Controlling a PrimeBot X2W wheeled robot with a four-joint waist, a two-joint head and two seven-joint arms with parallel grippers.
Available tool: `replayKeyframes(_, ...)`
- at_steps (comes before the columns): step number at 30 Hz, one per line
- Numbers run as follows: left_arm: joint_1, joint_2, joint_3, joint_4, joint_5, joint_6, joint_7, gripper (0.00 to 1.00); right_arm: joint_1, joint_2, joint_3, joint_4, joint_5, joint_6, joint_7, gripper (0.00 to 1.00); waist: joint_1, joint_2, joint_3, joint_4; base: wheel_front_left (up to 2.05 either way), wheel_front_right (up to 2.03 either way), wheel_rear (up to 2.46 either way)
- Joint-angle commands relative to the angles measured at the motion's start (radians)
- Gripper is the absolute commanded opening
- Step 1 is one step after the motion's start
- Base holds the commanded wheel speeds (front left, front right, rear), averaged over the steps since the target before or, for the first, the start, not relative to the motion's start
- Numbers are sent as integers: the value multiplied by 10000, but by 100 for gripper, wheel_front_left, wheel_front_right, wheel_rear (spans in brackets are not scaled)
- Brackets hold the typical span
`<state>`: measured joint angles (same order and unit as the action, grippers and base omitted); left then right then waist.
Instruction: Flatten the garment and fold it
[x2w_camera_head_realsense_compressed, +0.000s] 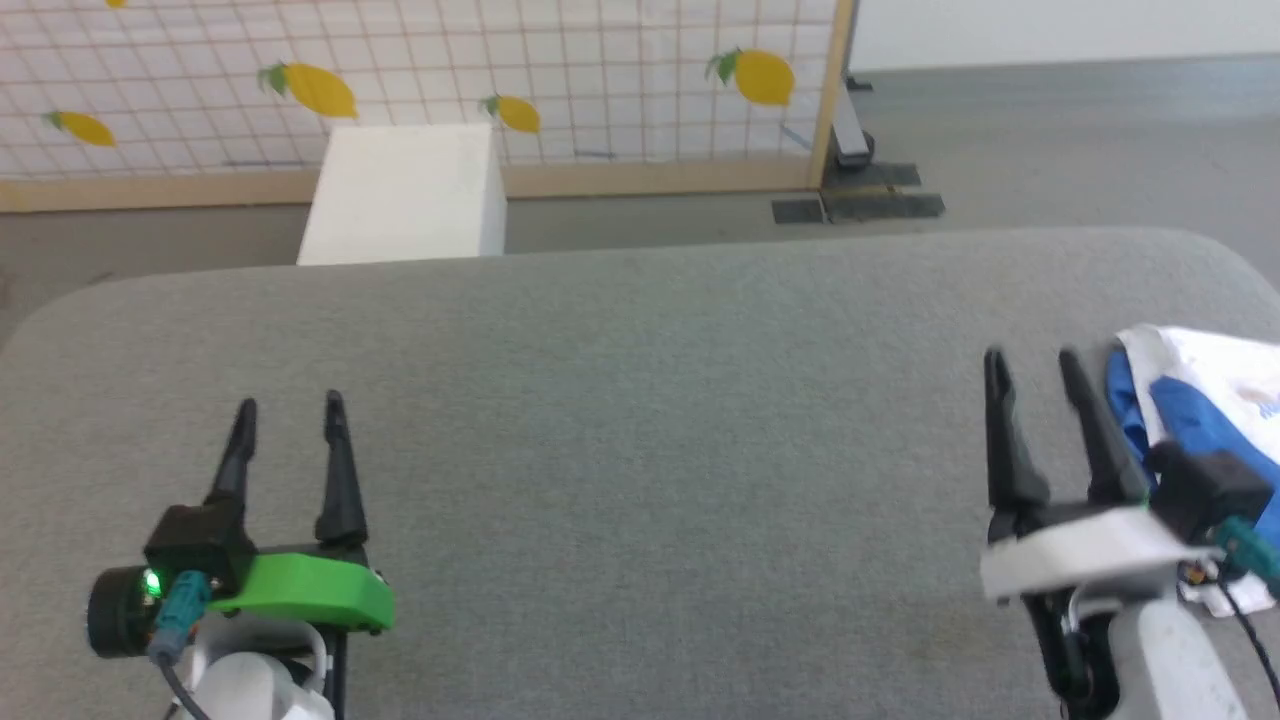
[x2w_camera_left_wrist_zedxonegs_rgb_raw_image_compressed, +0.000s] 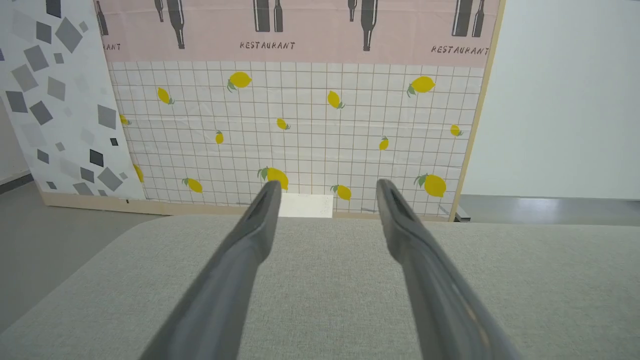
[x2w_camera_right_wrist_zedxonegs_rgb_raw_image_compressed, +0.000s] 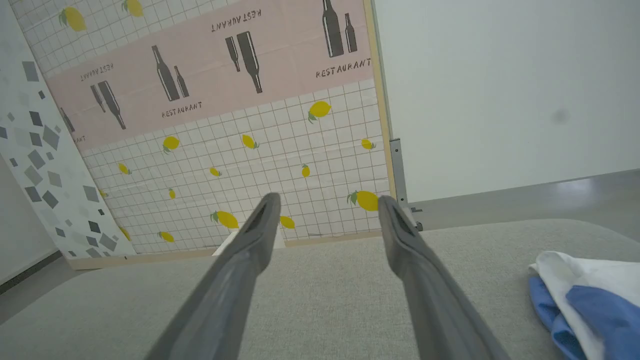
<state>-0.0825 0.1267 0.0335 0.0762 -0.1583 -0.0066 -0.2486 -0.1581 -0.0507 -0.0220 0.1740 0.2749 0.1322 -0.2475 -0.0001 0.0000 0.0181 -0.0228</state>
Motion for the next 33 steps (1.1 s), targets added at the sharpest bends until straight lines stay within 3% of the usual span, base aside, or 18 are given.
replayKeyframes(1, 91, -86, -70, 226, 2, 58, -65, 100, 376, 3, 88, 211, -24, -15, -101, 100, 1, 0, -348, 360, 0, 0, 0)
replayKeyframes(6, 194, -221, -154, 596, -94, 95, -95, 100, 795, 4, 71, 405, -476, -15, -131, 100, 1, 0, -445, 459, 0, 0, 0)
replayKeyframes(26, 409, -495, -425, 1748, -381, 88, -130, 100, 1196, 4, 21, 1452, -416, -15, -141, 100, 1, 0, -457, 396, 0, 0, 0)
replayKeyframes(27, 385, -489, -413, 1710, -345, 116, -130, 0, 1173, 4, 18, 1483, -418, -15, -141, 0, 1, 0, -450, 396, 0, 0, 0)
replayKeyframes(33, 369, -468, -439, 1673, -400, 78, -28, 0, 1140, -2, -7, 1377, -500, 2, -26, 0, 1, 0, -446, 391, 0, 0, 0)
